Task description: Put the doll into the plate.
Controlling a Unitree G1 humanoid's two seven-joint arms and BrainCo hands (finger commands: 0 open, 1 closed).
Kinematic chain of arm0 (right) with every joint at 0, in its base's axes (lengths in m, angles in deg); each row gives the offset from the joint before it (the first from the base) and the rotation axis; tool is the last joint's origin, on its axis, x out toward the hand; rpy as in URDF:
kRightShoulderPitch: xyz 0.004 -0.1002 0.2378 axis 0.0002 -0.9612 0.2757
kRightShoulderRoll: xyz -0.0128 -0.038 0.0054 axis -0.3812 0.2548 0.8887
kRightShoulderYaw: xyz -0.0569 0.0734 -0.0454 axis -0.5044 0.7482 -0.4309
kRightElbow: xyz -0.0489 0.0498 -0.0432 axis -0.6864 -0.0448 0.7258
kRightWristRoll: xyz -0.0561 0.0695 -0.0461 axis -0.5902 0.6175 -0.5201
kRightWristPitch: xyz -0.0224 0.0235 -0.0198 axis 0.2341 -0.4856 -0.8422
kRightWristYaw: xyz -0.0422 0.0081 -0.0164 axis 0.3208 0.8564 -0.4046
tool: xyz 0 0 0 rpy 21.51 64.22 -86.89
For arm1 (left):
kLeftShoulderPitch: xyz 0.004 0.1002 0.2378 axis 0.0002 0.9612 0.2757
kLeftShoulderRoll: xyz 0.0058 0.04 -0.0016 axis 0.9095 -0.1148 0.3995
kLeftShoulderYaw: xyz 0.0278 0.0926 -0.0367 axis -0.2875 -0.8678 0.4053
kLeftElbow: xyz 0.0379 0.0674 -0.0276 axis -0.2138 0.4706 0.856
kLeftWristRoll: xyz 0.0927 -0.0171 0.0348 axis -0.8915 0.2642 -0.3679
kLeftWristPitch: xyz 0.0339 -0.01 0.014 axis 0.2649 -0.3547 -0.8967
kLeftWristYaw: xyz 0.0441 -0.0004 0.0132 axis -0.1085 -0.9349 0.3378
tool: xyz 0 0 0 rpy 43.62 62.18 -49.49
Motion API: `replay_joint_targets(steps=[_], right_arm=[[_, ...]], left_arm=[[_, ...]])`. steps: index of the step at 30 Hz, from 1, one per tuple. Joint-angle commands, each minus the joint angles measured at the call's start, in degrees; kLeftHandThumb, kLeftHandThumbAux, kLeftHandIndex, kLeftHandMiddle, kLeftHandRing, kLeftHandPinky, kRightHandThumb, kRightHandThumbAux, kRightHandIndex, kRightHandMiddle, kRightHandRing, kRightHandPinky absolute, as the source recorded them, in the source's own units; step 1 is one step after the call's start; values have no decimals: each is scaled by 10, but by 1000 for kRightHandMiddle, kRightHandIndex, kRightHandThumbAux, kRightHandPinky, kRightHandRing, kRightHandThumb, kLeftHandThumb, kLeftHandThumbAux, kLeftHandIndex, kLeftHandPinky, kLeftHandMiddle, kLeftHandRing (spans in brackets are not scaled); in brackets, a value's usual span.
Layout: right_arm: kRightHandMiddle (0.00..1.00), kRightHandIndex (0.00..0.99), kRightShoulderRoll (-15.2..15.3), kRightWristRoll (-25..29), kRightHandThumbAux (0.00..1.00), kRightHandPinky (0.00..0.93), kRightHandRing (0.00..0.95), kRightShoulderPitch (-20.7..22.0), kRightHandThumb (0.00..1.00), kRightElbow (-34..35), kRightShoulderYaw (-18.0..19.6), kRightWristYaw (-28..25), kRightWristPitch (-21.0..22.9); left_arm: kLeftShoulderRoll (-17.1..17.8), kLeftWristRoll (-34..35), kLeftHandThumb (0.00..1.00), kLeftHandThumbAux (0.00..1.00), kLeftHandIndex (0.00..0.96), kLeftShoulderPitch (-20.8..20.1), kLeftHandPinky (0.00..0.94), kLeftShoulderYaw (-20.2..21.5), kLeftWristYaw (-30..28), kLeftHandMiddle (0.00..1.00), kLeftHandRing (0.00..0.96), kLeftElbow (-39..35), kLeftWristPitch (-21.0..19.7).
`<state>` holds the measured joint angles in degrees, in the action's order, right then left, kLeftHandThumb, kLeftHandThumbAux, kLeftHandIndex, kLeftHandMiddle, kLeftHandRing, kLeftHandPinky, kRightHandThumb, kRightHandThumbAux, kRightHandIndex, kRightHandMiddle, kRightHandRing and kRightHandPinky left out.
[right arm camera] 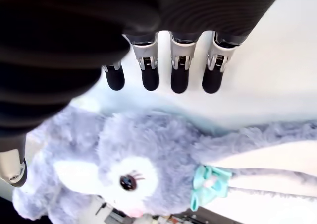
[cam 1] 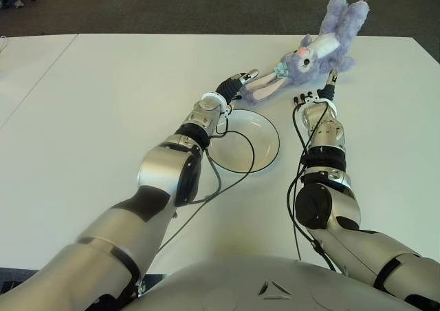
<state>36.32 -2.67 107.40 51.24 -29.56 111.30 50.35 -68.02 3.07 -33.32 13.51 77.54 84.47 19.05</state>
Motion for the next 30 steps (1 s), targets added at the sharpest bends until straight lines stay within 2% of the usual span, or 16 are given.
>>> replay_joint_targets(steps=[1, 11, 30], right_arm=[[0, 0, -98, 18, 470, 0, 0, -51, 161, 43, -19, 33, 21], [0, 0, -100, 26, 483, 0, 0, -69, 160, 76, -49, 44, 22], [0, 0, -93, 38, 508, 0, 0, -56, 190, 30, -56, 40, -4]], left_arm=[[-18, -3, 0, 410, 0, -10, 0, -1, -2, 0, 0, 5, 0], [-17, -4, 0, 407, 0, -10, 0, -1, 0, 0, 0, 5, -1], [-16, -6, 0, 409, 0, -12, 0, -3, 2, 0, 0, 5, 2]])
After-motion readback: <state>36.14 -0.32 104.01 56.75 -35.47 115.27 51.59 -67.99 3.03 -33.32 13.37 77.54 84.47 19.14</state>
